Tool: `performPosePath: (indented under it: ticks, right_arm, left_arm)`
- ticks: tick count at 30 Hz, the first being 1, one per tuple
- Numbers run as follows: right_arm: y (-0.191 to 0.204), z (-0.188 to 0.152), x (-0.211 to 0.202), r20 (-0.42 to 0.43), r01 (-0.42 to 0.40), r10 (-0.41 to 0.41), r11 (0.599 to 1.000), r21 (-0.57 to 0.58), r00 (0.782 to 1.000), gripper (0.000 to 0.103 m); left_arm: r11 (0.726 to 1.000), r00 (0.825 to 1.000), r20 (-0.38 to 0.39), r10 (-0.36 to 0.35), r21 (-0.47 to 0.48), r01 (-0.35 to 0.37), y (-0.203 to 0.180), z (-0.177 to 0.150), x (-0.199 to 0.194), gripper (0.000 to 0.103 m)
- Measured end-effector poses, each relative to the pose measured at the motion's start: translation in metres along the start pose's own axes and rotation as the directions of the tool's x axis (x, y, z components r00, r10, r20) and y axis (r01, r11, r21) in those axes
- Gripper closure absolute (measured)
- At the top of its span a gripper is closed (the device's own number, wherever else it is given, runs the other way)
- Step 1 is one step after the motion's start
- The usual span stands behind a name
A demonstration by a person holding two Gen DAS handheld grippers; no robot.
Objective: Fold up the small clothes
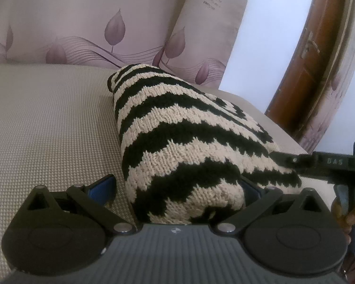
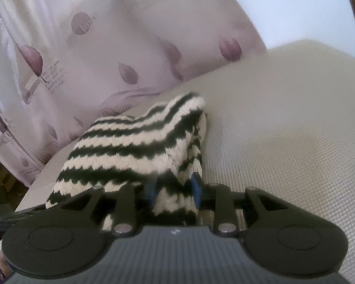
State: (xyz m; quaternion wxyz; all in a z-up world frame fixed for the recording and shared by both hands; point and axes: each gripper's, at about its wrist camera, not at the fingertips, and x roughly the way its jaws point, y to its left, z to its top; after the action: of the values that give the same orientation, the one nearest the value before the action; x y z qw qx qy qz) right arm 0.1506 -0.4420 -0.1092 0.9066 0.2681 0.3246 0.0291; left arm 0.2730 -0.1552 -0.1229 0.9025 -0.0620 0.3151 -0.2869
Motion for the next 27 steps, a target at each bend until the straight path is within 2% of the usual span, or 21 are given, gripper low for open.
performPosePath:
  ticks: [4,8,12,13,18,27]
  right_arm:
    - [-0.003,-0.002,0.0,0.0,0.02,-0.02,1.0,-0.007,1.0,0.075]
    - [-0.001,-0.004,-0.002,0.005,0.028,-0.028,0.999,-0.018,1.0,0.075]
    - [-0.001,-0.002,0.0,0.006,0.069,-0.069,0.998,0.001,0.998,0.049]
    - [-0.001,-0.002,0.001,0.007,0.08,-0.08,0.997,-0.003,0.997,0.046]
    - [-0.002,0.001,0.002,-0.012,0.085,-0.085,0.996,0.005,0.996,0.043]
    - [-0.005,0.018,0.007,-0.058,0.036,-0.035,0.999,0.018,0.998,0.039]
  left_arm:
    - [1.0,1.0,-0.001,-0.005,0.001,0.005,0.0,0.0,-0.001,0.0]
    - [1.0,0.999,0.033,0.006,0.028,-0.007,-0.003,-0.001,-0.008,0.0]
    - [0.999,0.999,0.037,0.012,0.042,-0.014,-0.006,-0.002,-0.009,0.0]
    - [0.999,0.999,0.033,0.011,0.036,-0.012,-0.006,-0.002,-0.008,0.0]
    - [1.0,1.0,0.02,0.011,0.017,-0.011,-0.005,0.0,-0.005,0.0]
    - [1.0,1.0,0.018,0.015,0.009,-0.015,-0.005,0.0,-0.004,0.0]
